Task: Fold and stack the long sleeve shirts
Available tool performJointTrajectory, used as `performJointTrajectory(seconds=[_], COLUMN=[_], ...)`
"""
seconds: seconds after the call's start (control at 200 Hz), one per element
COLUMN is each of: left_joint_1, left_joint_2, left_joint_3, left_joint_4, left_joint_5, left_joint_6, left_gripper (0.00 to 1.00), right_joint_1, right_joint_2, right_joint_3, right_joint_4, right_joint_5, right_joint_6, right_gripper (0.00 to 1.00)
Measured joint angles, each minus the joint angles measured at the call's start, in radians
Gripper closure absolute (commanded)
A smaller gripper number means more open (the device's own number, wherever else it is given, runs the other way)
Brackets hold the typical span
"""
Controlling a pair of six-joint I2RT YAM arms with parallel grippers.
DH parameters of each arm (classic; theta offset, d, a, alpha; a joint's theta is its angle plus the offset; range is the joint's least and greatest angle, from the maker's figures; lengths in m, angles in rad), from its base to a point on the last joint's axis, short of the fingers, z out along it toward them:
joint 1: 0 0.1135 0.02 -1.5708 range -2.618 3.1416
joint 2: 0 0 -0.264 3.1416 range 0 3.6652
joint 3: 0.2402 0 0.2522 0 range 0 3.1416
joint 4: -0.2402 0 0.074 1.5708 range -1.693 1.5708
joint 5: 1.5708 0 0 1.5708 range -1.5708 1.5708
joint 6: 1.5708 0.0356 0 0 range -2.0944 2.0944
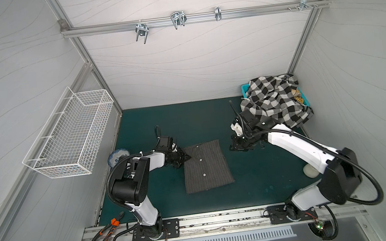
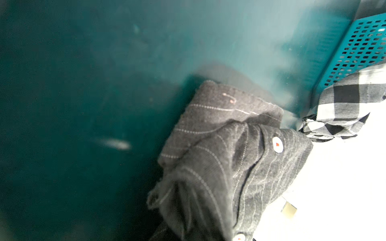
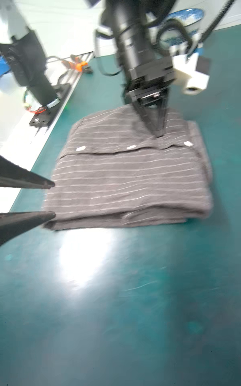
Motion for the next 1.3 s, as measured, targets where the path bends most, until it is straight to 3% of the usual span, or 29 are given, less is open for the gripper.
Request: performJointTrajectory(seconds=[0.25,0.405,0.535,0.64,0.915,1.06,1.185,1.301], left_joint_1=[-0.002,-0.002,-0.002,0.002,-0.006,-0.125,-0.256,-0.363], left_joint_2=[-0.063,-0.167,-0.259,-0.297,-0.301,-0.223,-0.043,0.296], left_joint_3=[0.0,0.014,0.116,0.282,0.789,0.987,1.023,1.086], left_joint_4=[-0.076,-0.208,-0.412,-0.607,-1.042,-1.185,-1.304,-1.442], left_joint_5=[-0.024,-0.084,-0.207,-0.377,-0.972,-1.293,-1.475,-1.551], left_joint_6=[-0.001,0.029,0.101,0.178,0.319,0.335,0.224,-0.008], left_gripper=[1.0,1.0,1.0,1.0,1.0,1.0,1.0,1.0], right_joint_1=[0.199,0.224,0.227,0.227,0.193,0.092,-0.024,-0.154], right_joint_2=[0.009,0.068,0.061,0.017,-0.221,-0.345,-0.455,-0.581], right_joint_3=[-0.145,-0.156,-0.133,-0.119,-0.159,-0.247,-0.328,-0.387], right_joint_4=[0.053,0.087,0.086,0.085,0.076,0.074,0.055,0.025], right_joint_5=[0.008,0.011,0.015,0.021,0.034,0.008,-0.034,-0.09], right_joint_6=[0.084,0.108,0.114,0.116,0.136,0.136,0.131,0.114], right_gripper=[0.87,0.87,0.87,0.87,0.87,0.87,0.87,0.85])
